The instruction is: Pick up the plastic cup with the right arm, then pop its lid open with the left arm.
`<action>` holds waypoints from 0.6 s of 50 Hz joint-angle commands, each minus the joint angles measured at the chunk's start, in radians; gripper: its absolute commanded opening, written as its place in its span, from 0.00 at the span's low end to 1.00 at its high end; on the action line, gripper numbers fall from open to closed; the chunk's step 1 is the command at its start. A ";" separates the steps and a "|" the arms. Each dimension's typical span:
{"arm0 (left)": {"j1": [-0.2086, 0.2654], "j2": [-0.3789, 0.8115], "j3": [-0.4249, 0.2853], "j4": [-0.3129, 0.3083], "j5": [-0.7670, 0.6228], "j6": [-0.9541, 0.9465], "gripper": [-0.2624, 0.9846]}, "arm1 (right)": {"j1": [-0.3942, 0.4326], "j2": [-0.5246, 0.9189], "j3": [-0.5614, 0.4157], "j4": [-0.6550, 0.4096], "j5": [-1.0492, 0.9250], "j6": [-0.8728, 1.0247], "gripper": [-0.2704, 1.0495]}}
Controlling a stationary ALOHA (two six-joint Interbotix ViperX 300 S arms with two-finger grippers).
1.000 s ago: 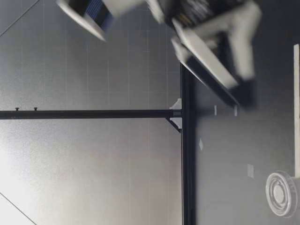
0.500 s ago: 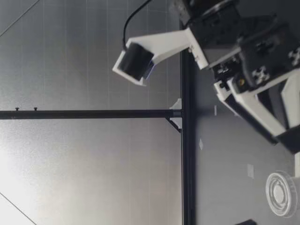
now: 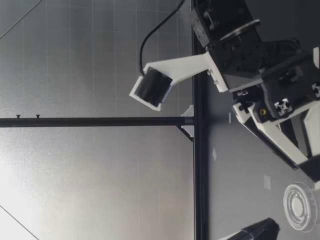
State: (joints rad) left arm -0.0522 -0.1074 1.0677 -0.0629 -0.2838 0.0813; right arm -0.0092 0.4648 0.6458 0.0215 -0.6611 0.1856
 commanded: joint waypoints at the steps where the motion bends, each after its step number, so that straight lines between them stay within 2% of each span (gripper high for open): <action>1: 0.009 -0.006 -0.009 -0.002 -0.012 0.002 0.19 | -0.006 -0.014 -0.018 -0.002 0.000 0.000 0.72; 30: 0.009 0.061 -0.017 -0.003 -0.043 -0.002 0.19 | -0.005 0.014 -0.052 -0.009 0.002 0.002 0.72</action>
State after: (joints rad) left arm -0.0460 -0.0399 1.0677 -0.0644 -0.3175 0.0813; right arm -0.0092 0.4939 0.6105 0.0153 -0.6550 0.1856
